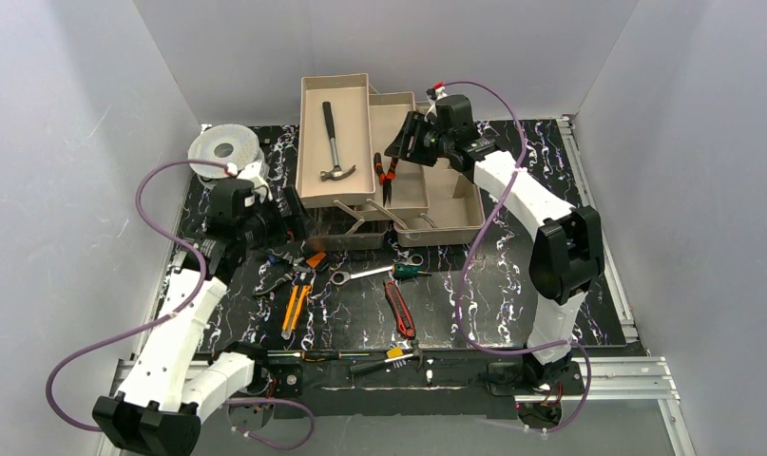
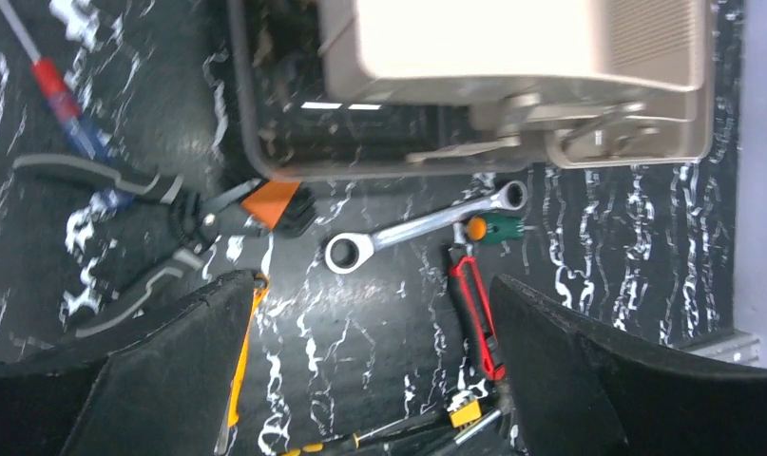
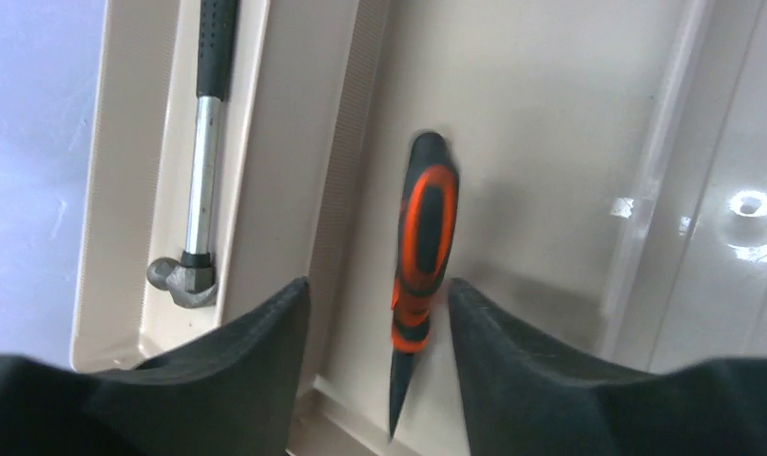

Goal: Pack the tool kit

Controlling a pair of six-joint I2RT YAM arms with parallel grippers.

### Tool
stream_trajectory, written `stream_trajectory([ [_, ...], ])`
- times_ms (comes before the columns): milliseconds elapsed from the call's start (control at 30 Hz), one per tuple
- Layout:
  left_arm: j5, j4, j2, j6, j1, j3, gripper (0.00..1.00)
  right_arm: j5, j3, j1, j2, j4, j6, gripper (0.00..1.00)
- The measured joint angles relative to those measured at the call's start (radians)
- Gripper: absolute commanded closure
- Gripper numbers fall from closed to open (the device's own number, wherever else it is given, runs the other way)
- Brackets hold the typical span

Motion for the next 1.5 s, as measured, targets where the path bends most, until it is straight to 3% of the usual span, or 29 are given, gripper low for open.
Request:
stream_trajectory([
  [267,-0.110,-0.018,-0.087,-0.095,-0.002,-0.197,0.12,0.021,0.003,0.000,-0.006,-0.003,0.003,0.25],
  [367,-0.178,-0.013,-0.089,-0.131,-0.055,-0.268,0.11,0.038,-0.005,0.000,-0.042,-0.008,-0.008,0.25],
  [567,-0.374,-0.019,-0.055,-0.210,-0.305,-0.345,0.05,0.097,-0.248,0.010,-0.355,0.005,-0.058,0.25],
  [733,-0.453,-0.020,-0.037,-0.243,-0.325,-0.401,0.03,0.204,-0.431,0.087,-0.615,-0.018,-0.109,0.23],
  [867,-0.477,-0.034,-0.042,-0.254,-0.327,-0.443,0.05,0.309,-0.555,0.229,-0.706,-0.063,-0.135,0.23],
  [1133,-0.433,-0.032,-0.042,-0.280,-0.327,-0.506,0.10,0.468,-0.698,0.483,-0.678,-0.212,-0.124,0.23],
  [1500,-0.371,0.011,-0.036,-0.357,-0.327,-0.579,0.19,0.553,-0.695,0.661,-0.463,-0.257,-0.030,0.23],
])
